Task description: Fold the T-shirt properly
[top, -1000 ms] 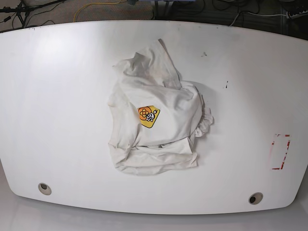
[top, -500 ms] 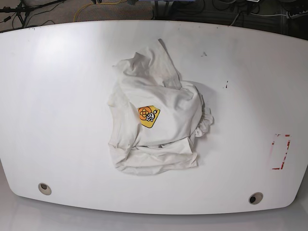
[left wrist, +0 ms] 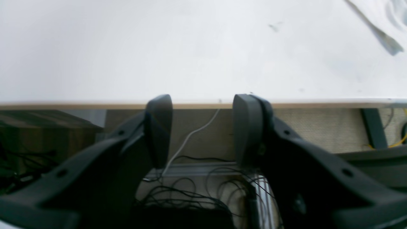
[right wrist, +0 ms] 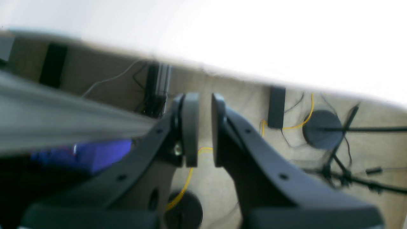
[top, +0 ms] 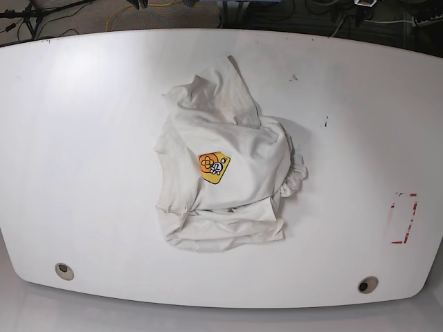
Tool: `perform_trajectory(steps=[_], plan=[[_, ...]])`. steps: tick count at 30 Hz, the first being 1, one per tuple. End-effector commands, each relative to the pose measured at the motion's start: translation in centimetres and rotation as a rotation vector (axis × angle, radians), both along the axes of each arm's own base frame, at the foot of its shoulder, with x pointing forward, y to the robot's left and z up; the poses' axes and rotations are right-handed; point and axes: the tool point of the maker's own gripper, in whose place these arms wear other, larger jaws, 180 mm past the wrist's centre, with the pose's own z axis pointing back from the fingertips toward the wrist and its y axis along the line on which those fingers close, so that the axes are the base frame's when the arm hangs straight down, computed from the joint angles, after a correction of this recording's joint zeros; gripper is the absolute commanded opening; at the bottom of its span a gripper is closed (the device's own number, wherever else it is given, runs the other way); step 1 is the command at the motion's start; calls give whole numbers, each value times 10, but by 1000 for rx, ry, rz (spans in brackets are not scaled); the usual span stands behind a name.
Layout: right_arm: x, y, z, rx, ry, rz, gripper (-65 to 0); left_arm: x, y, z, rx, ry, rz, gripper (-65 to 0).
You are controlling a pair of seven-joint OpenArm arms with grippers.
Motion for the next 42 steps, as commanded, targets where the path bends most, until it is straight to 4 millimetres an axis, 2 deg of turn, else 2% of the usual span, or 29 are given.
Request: perform_trajectory(steps=[1, 12, 16, 24, 26, 30, 42], plan=[[7, 2, 6, 8, -38, 6, -584, 4, 2, 8, 8, -35, -1, -361], [45, -1, 6, 1, -123, -3, -580, 33, 0, 9, -1, -102, -12, -357], [62, 0, 11, 1, -174, 3, -584, 44, 2, 12, 6, -138, -5, -355], [85, 0, 17, 1, -235, 3, -585, 54, 3, 13, 8, -164, -2, -355], [98, 0, 18, 4, -261, 1, -586, 62, 1, 14, 6, -181, -5, -353], [111, 0, 22, 8, -293, -1, -586, 66, 2, 14, 6, -190, -7, -354], [138, 13, 32, 46, -354, 44, -588, 85, 3, 16, 9, -241, 2, -350]])
